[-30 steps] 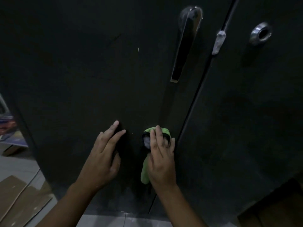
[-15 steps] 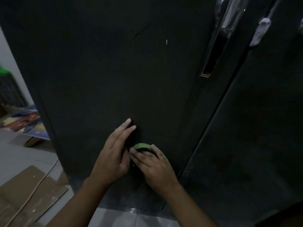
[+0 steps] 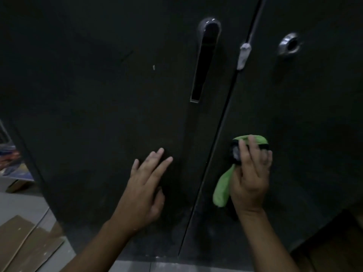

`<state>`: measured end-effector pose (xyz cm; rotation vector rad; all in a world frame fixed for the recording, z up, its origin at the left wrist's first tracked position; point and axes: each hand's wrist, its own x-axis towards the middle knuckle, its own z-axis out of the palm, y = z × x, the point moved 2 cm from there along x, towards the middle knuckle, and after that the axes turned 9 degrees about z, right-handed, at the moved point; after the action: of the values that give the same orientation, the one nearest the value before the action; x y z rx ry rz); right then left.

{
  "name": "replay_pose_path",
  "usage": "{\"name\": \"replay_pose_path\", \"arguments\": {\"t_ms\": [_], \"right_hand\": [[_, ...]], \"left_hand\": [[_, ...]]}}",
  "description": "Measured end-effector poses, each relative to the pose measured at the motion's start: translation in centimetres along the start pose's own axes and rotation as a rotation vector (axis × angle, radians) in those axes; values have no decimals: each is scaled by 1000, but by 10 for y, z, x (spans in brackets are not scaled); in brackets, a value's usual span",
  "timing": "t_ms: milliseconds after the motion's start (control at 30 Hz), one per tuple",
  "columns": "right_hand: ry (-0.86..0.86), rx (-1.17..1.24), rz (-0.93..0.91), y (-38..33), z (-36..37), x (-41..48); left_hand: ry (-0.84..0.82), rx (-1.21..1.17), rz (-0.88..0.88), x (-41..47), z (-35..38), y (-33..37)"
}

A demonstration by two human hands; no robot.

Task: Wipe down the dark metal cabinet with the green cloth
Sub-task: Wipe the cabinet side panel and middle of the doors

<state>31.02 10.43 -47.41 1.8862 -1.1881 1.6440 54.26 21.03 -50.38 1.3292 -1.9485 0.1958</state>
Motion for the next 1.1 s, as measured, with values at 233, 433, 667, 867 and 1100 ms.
{"name": "replay_pose_path", "arguments": {"t_ms": [233,433,667,867,1100], "right_hand": [[6,73,249,44,-16,-4],[-86,160,299,-6,-3,8],[-281,160,-115,-23,4,3],[16,118,178,46,-20,27],[175,270,473,46,-33,56]], "left_hand": [[13,-2,28,47,14,59],[142,200,195,122,-14,115],[218,531,-10,170,-46,110],[192,493,4,183,-41,114],[218,570,-27,180,-30,127]]}}
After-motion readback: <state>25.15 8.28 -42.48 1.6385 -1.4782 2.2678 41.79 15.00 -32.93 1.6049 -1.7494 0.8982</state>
